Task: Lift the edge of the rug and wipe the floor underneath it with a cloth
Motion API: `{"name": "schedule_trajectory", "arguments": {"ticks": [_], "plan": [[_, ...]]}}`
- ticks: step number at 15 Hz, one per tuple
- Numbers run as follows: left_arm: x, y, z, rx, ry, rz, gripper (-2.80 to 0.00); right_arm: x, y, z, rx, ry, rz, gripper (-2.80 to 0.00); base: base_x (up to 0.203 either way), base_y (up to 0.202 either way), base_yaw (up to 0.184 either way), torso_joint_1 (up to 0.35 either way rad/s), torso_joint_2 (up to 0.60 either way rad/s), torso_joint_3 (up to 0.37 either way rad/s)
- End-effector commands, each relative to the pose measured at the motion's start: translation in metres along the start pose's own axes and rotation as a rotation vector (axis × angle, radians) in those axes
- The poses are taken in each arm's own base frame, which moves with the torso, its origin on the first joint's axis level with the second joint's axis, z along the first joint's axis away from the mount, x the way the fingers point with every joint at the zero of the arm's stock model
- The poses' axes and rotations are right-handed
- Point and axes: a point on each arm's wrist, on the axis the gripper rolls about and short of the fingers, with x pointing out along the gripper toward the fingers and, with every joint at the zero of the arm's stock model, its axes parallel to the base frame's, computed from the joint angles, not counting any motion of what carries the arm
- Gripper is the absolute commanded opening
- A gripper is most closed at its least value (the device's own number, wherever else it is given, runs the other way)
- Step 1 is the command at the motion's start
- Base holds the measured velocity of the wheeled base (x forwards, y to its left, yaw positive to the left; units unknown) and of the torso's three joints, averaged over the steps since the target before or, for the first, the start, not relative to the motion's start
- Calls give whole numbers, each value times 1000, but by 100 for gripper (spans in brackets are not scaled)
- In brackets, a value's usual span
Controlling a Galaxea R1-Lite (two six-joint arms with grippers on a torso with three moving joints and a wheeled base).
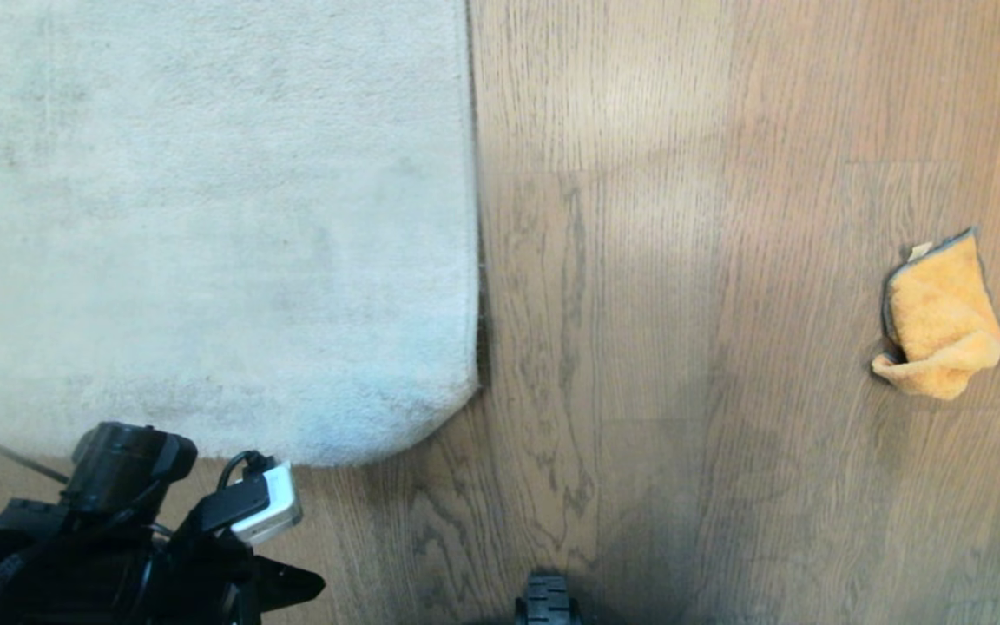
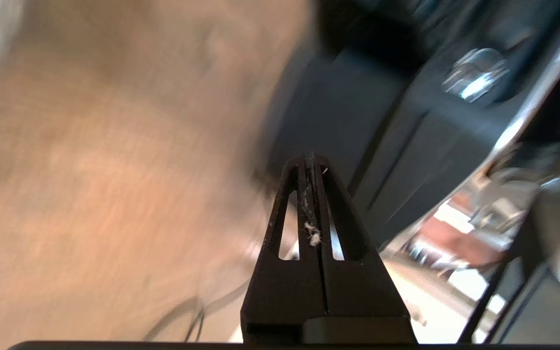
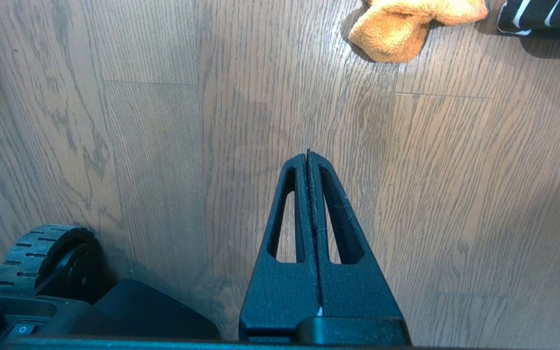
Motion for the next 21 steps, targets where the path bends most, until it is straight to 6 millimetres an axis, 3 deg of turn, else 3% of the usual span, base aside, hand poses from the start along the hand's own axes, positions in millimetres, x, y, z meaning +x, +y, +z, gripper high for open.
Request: {"name": "schedule_trajectory", "arguments": {"ticks": [1,7,9,13,21], "plan": [[-7,-4,-8,1,58,84,-280,0,0,0,-1,-1,0,-280,0,0,0,0,0,0],[-19,-4,-18,154,115,185,-280,0,0,0,-1,-1,0,-280,0,0,0,0,0,0],[-18,-5,-21,196,123,181,-280,0,0,0,-1,-1,0,-280,0,0,0,0,0,0],[-10,9,-20,267,99,229,-280,0,0,0,-1,-1,0,-280,0,0,0,0,0,0],[-49,-22,-13,-4,-138,410,-280,0,0,0,-1,-1,0,-280,0,0,0,0,0,0]]}}
